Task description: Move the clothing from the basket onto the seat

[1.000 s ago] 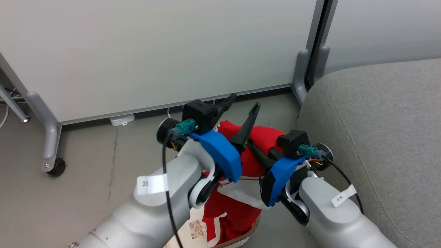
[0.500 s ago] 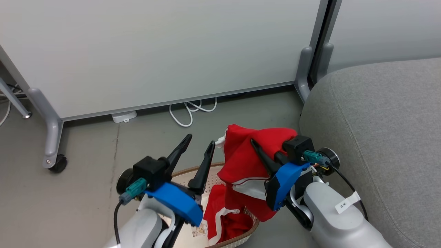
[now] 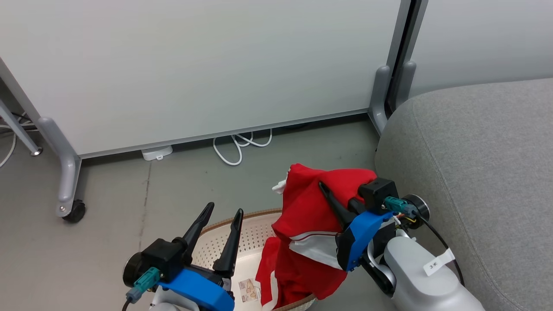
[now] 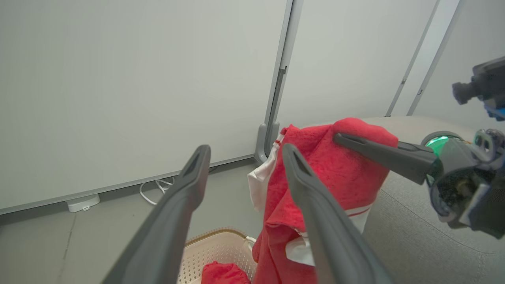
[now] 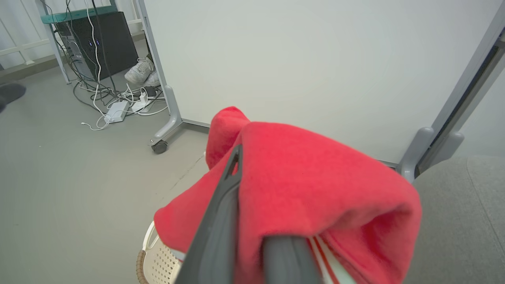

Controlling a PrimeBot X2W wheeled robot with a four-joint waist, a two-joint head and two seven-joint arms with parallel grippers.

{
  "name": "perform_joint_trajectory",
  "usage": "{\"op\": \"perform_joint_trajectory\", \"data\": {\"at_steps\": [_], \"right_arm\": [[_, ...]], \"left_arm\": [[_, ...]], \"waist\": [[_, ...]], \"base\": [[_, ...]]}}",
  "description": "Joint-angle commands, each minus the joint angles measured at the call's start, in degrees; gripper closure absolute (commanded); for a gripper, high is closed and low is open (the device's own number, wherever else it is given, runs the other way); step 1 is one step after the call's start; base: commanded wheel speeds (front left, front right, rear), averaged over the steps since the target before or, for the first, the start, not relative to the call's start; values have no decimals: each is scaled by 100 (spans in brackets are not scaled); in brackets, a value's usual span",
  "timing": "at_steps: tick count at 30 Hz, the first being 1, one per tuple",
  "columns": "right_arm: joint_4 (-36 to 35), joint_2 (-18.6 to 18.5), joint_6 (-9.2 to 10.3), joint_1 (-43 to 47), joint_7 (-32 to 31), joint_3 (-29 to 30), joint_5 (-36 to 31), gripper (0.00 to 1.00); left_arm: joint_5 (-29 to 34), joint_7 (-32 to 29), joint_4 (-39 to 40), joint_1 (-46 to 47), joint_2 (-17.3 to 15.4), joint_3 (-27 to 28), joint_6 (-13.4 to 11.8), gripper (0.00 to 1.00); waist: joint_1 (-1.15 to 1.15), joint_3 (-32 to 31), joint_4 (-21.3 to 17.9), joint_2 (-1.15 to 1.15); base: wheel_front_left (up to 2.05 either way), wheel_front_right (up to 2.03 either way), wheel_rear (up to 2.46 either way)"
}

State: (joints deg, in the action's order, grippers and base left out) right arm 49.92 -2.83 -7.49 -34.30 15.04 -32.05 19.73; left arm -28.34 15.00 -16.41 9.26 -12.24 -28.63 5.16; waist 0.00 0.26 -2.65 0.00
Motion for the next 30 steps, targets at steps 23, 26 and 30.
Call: {"op": "perform_joint_trajectory", "data": {"at_steps": [23, 26, 30], "right_arm": [[-159, -10, -1, -54, 21, 48, -125, 100], [-164, -11, -1, -61, 21, 103, -191, 100], [-164, -11, -1, -45, 21, 183, -239, 100]], "left_arm": [[553, 27, 28, -116, 355, 635, 228, 0], [587, 27, 30, -75, 362, 655, 238, 0], [635, 27, 18, -23, 370, 640, 239, 0]], "waist": [[0, 193, -1100, 0], [0, 242, -1419, 0], [0, 287, -1709, 0]], "base": [[0, 0, 0], [0, 0, 0], [0, 0, 0]]}}
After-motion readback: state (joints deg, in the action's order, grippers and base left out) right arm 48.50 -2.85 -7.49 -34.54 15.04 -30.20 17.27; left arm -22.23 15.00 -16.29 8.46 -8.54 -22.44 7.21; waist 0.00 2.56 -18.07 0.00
